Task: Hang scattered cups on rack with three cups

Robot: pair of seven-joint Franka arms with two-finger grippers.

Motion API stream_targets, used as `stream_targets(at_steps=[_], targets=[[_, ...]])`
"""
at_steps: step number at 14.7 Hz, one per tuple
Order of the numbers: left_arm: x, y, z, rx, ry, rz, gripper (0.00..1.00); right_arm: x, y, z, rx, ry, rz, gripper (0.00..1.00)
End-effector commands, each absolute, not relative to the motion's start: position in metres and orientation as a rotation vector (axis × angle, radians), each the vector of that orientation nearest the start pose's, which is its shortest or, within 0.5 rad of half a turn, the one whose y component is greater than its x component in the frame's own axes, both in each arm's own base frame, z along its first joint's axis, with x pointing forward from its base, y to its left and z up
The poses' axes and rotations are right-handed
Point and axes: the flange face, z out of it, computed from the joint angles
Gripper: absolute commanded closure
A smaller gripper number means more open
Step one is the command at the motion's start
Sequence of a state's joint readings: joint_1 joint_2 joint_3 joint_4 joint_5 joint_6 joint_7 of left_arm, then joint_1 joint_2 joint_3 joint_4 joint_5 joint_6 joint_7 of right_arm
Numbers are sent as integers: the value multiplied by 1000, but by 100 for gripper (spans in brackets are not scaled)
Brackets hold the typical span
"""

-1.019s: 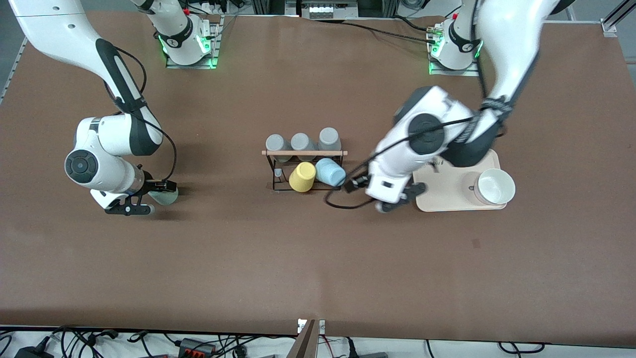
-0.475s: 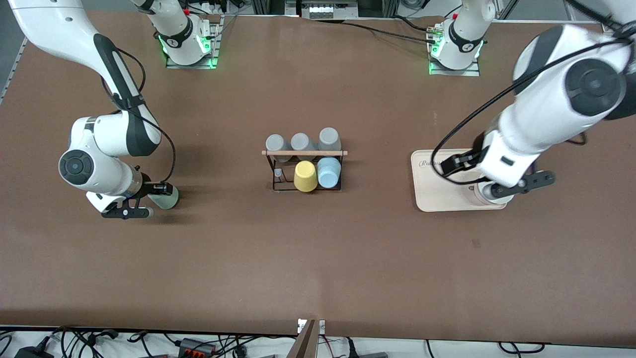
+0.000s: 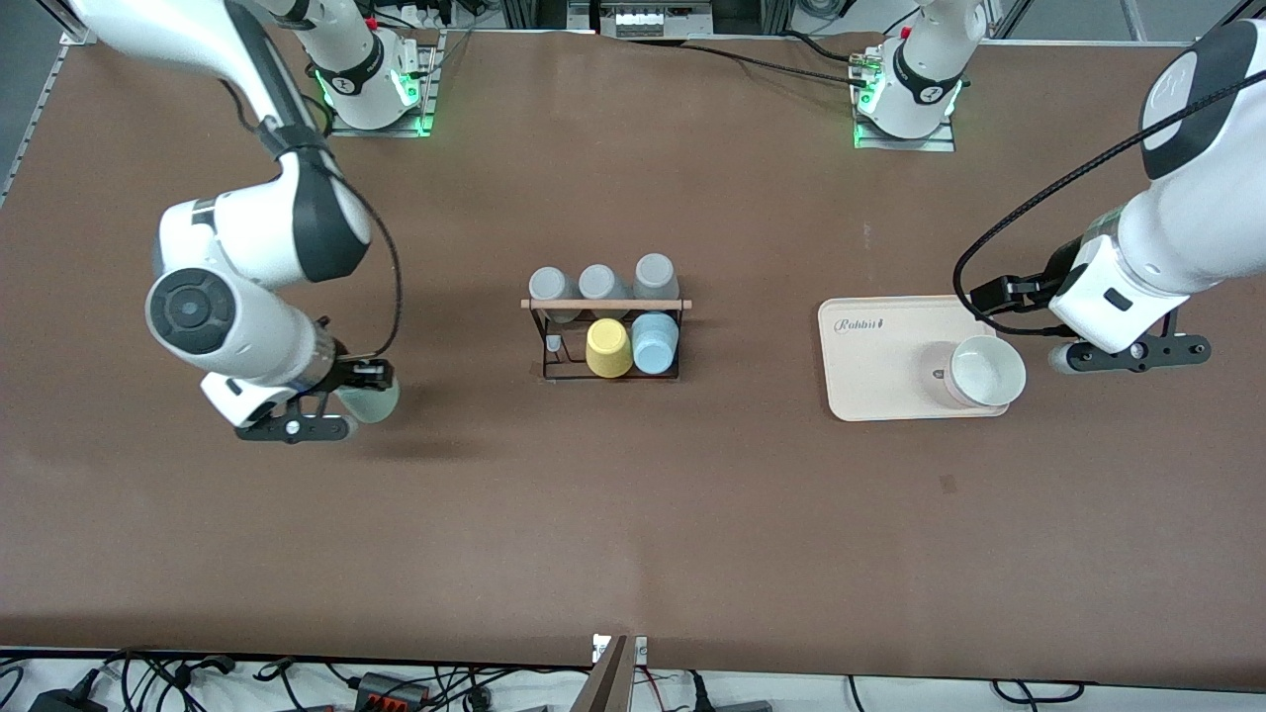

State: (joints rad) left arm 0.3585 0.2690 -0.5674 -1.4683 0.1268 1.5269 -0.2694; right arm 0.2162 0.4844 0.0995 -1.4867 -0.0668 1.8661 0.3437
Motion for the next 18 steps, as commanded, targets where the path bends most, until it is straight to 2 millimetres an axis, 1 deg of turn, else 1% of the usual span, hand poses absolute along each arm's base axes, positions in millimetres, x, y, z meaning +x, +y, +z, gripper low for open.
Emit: stream_targets(at_steps=[1, 2, 3, 4, 5, 8, 9, 11, 12, 13, 14, 18], targets=[[593, -65, 539, -3102, 25, 252, 0, 655, 244, 389, -3160, 127, 157, 69], [591, -70, 542, -3099, 41, 247, 0, 653, 266, 392, -3153, 156, 141, 69], [586, -78, 545, -3094, 61, 241, 0, 649, 283, 396, -3140, 198, 140, 69], [581, -81, 539, -3083, 67, 255, 0, 645, 300, 400, -3127, 235, 143, 69], [577, -82, 540, -3076, 66, 245, 0, 638, 318, 405, -3120, 259, 141, 69], [582, -81, 548, -3086, 65, 213, 0, 620, 362, 411, -3111, 328, 125, 69], [584, -81, 552, -3089, 68, 205, 0, 613, 374, 415, -3112, 331, 126, 69], [586, -81, 552, -3094, 65, 204, 0, 601, 394, 419, -3115, 360, 130, 69], [586, -78, 555, -3095, 62, 196, 0, 597, 400, 417, -3115, 374, 132, 69], [588, -75, 561, -3098, 47, 180, 0, 595, 406, 412, -3117, 377, 133, 69], [589, -73, 563, -3099, 46, 173, 0, 595, 407, 403, -3124, 378, 145, 69], [590, -66, 564, -3101, 25, 171, 0, 594, 412, 371, -3152, 371, 196, 69]])
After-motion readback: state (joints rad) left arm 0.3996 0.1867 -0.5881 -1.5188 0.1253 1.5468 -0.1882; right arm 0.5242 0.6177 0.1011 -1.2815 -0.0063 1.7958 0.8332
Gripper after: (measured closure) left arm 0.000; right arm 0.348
